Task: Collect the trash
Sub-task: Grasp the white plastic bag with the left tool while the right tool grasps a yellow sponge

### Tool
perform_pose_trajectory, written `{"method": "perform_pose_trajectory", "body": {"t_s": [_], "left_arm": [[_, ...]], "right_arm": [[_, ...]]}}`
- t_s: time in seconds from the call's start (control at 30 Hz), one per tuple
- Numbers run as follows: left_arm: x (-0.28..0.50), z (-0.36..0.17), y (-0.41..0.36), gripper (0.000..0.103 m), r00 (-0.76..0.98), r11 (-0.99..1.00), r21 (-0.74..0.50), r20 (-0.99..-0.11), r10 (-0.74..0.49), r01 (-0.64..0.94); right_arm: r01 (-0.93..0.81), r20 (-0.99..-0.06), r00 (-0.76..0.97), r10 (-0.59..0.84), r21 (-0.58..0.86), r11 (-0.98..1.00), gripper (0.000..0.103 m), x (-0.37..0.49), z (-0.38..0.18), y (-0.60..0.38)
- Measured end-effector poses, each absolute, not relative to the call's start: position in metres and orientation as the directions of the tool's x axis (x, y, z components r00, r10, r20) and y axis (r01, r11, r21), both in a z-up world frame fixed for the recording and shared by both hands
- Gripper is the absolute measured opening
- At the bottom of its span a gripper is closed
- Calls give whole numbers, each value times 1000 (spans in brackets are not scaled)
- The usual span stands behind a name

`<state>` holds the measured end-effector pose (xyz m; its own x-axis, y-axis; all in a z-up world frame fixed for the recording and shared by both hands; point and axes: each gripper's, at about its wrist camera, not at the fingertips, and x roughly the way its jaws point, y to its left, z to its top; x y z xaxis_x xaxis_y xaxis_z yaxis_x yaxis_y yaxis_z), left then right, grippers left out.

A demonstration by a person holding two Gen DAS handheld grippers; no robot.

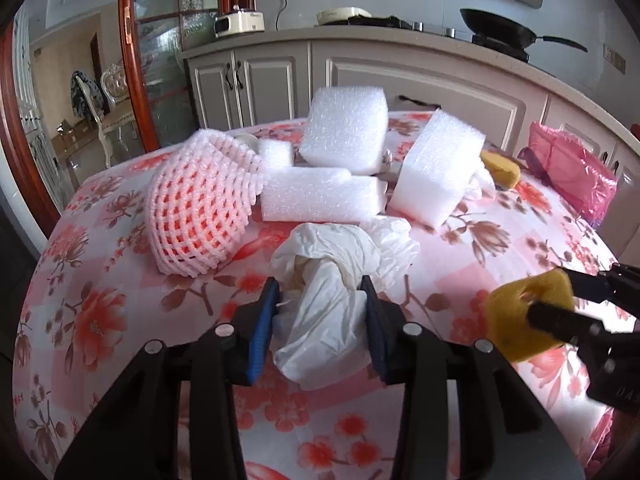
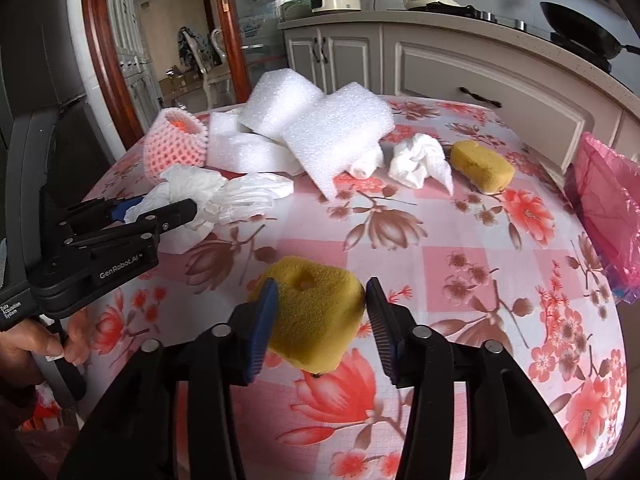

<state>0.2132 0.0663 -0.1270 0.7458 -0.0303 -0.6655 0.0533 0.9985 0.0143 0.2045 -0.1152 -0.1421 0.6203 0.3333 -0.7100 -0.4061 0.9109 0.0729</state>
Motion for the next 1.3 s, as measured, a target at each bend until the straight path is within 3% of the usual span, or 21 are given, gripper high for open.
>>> {"method": "perform_pose_trajectory", "body": {"t_s": [0.07, 0.3, 0.47, 0.53, 0.57, 0.6, 0.9, 1.0, 1.07, 1.1, 1.3], "left_arm": [[207, -121, 64, 38, 761, 998, 17, -648, -29, 53], [195, -107, 56, 38, 779, 997, 27, -625, -40, 74], [191, -101, 52, 38, 786, 996, 24, -616, -50, 82], [189, -99, 49, 38, 790, 996, 22, -611, -55, 87], [188, -96, 47, 38, 793, 996, 18, -606, -62, 91], [188, -95, 46, 38, 795, 995, 17, -603, -66, 95], [188, -87, 24, 38, 804, 991, 18, -587, -94, 129], [187, -88, 22, 38, 801, 991, 16, -591, -97, 132], [185, -88, 21, 38, 801, 991, 15, -590, -101, 135], [184, -88, 21, 38, 803, 991, 16, -587, -101, 136], [179, -77, 33, 38, 825, 992, 1, -555, -103, 125]], "right_arm": [[-416, -707, 620, 339, 70, 907, 69, 202, -142, -114], [-407, -740, 588, 326, 78, 910, 69, 205, -158, -113], [-411, -721, 613, 323, 59, 910, 49, 199, -153, -117], [-397, -701, 634, 327, 67, 915, 45, 196, -146, -124], [-390, -694, 643, 324, 67, 918, 24, 196, -143, -128], [-377, -692, 651, 310, 60, 924, 17, 196, -141, -131], [-336, -699, 645, 310, 105, 936, 19, 197, -138, -158], [-349, -702, 635, 323, 112, 930, 32, 196, -139, -158], [-345, -692, 639, 336, 133, 929, 73, 193, -138, -159], [-342, -689, 643, 335, 132, 930, 80, 192, -137, -159], [-373, -715, 616, 331, 105, 922, 82, 199, -144, -149]]}}
